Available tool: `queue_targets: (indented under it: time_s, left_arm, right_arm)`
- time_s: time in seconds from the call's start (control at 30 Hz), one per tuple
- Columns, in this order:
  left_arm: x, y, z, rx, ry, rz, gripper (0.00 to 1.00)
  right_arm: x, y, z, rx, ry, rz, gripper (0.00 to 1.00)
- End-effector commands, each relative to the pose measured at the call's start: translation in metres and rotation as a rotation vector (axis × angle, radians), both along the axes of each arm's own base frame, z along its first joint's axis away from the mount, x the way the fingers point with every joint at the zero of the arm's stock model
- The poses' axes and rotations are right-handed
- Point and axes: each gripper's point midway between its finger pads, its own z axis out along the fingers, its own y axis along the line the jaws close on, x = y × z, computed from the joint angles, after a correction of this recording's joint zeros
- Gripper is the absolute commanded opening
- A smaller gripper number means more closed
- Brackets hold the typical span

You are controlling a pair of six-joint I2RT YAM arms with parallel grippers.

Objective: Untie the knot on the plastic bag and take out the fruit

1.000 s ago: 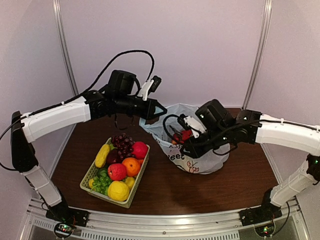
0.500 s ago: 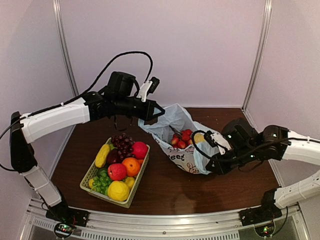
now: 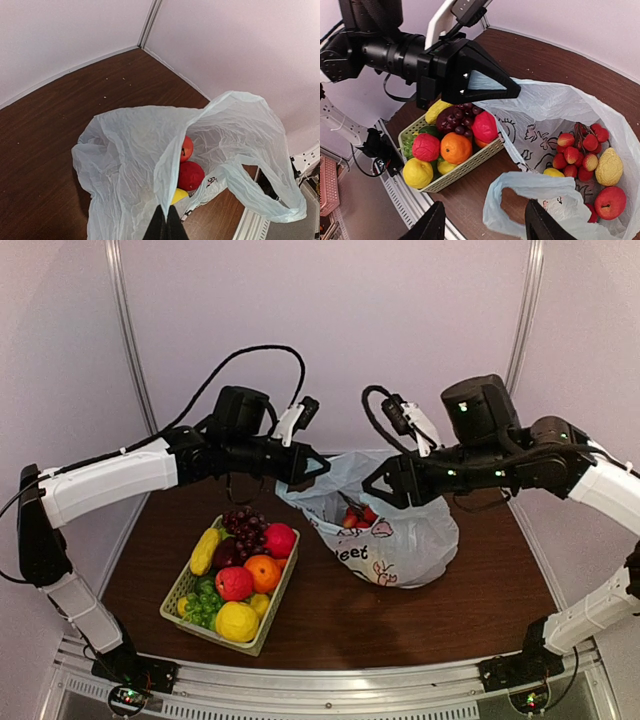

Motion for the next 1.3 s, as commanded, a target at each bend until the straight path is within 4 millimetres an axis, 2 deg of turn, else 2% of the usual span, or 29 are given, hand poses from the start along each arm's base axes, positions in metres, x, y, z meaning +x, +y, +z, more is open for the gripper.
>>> queue_targets:
  time_s: [0.0, 0.13, 0.2, 0.33, 0.43, 0.6, 0.83, 0.9, 1.0, 1.27]
  left_arm:
    - [-0.003, 0.001, 0.019, -0.054, -0.037, -0.015, 0.00]
    - [-0.004, 0.001, 0.019, -0.057, -0.032, -0.020, 0.00]
    - [-0.005, 0.002, 0.018, -0.058, -0.030, -0.018, 0.00]
    - [-0.003, 0.002, 0.019, -0.064, -0.029, -0.002, 0.00]
    - [0.000, 0.004, 0.019, -0.065, -0.027, 0.016, 0.00]
    - [0.005, 0.006, 0.017, -0.066, -0.023, 0.051, 0.00]
    - [0.008, 0.009, 0.016, -0.087, -0.014, 0.089, 0.00]
    - [0.010, 0.011, 0.017, -0.093, -0.017, 0.106, 0.00]
    - [0.013, 0.012, 0.017, -0.098, -0.018, 0.122, 0.00]
    - [0.015, 0.015, 0.008, -0.086, -0.007, 0.141, 0.00]
  right_arm:
    - [0.047, 0.016, -0.014, -0.164, -0.088, -0.126, 0.55]
    - [0.079, 0.030, -0.019, -0.274, -0.117, -0.179, 0.55]
    - [0.092, 0.036, -0.030, -0.319, -0.110, -0.188, 0.54]
    - [0.105, 0.040, -0.070, -0.405, -0.078, -0.193, 0.51]
    - [0.112, 0.033, -0.094, -0.427, -0.070, -0.216, 0.49]
    - [0.123, 0.008, -0.128, -0.451, -0.041, -0.274, 0.47]
    - [0.128, -0.023, -0.179, -0.550, -0.010, -0.309, 0.48]
    - [0.126, -0.032, -0.194, -0.585, 0.007, -0.315, 0.49]
    - [0.111, -0.042, -0.209, -0.594, 0.055, -0.308, 0.49]
    - [0.035, -0.049, -0.230, -0.515, 0.185, -0.218, 0.51]
